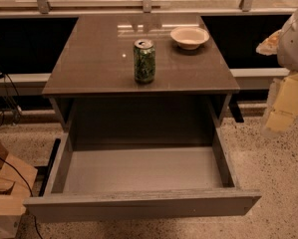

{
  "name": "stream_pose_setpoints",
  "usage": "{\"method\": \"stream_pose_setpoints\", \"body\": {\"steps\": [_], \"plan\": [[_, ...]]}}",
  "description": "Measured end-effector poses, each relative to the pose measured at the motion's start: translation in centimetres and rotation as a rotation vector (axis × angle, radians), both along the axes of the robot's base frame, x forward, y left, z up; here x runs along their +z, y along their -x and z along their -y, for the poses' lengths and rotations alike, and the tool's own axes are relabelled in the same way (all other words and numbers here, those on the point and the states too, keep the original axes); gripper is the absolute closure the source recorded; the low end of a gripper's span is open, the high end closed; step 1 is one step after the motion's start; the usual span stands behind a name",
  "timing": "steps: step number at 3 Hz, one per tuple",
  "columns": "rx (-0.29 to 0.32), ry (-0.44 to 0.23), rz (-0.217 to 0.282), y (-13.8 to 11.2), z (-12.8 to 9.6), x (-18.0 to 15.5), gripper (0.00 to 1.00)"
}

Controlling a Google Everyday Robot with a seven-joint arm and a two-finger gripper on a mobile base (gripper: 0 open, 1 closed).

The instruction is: Place green can into top drawer

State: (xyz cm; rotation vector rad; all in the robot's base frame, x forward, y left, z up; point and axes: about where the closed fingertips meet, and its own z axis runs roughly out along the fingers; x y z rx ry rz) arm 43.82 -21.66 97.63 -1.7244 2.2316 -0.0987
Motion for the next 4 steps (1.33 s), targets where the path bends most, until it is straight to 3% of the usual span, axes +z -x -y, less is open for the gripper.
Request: {"method": "stream_pose_setpoints", "body": {"steps": [1,2,3,4], "plan": [[0.0,0.0,0.0,0.0,0.0,0.0,0.0],[-0.021,-0.031,0.078,-1.1,-0.7,0.7,0.0],[-0.031,-0.129,0.19,-4.4,-4.4,1.4,0.0],[-0.005,-0.235,0.259,-8.1,-8.6,2.0,0.0]]}}
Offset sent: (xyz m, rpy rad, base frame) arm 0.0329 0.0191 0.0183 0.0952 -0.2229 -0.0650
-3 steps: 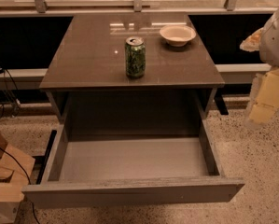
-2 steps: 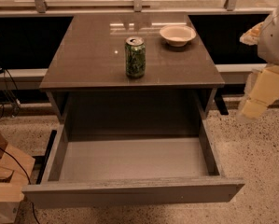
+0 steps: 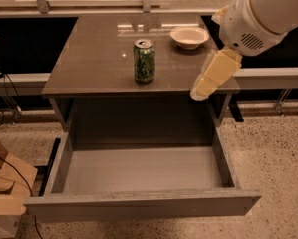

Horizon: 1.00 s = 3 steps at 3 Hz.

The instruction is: Place green can into top drawer

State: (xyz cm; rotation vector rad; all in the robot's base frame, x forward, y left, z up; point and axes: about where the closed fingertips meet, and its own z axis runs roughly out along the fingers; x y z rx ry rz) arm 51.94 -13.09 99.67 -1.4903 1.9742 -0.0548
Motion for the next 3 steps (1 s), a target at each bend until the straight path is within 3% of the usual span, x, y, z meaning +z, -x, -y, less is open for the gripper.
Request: {"method": "stream_pose_setpoints", "body": {"steps": [1,3], "plan": [[0.048,-0.076,0.025,-3.31,-3.05,-0.14,0.0],[0.038,-0.09,0.026,-4.12,-3.54,-0.69,0.0]]}}
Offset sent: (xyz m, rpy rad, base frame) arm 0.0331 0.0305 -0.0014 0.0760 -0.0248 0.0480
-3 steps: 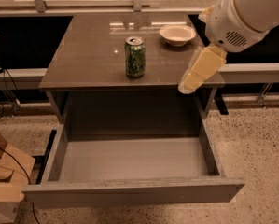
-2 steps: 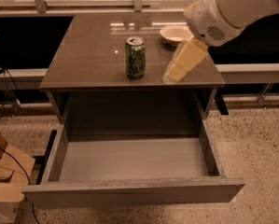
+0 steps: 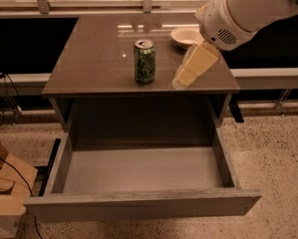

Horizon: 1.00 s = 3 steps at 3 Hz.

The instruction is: Place green can into top drawer

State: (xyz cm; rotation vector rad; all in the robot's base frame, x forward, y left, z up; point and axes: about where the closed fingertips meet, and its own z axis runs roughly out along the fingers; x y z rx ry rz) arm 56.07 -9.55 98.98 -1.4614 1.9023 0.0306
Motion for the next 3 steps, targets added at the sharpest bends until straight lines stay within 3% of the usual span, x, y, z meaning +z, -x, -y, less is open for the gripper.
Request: {"method": "stream_pose_setpoints", "body": {"steps": [1,3], "plan": [[-0.003,-0.066,0.003,-1.8,-1.7,-2.3,0.0],[-0.002,-0.264,0.02,-8.0,-5.6,-6.1,0.0]]}}
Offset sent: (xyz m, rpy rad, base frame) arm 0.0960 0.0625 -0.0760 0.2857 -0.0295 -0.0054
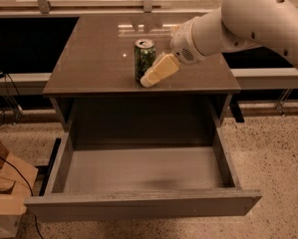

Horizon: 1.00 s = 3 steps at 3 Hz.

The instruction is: Place green can into top drawer

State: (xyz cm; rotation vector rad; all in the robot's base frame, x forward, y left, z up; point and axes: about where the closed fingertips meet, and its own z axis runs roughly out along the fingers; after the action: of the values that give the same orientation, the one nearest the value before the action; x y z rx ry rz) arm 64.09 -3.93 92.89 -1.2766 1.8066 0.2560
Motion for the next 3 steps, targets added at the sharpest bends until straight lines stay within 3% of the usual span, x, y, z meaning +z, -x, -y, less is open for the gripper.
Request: {"method": "stream_pose_setpoints", "body": {"steps": [1,2,3], "plan": [[0.019,-0.072,-0.019,-3.1,-1.9,-1.7,0.0],[0.052,-0.12,-0.057,-6.1,-3.9,-3.3,0.17],[0.116,-0.141,-0.079,-6.8,-6.0,-4.0,0.4]]}}
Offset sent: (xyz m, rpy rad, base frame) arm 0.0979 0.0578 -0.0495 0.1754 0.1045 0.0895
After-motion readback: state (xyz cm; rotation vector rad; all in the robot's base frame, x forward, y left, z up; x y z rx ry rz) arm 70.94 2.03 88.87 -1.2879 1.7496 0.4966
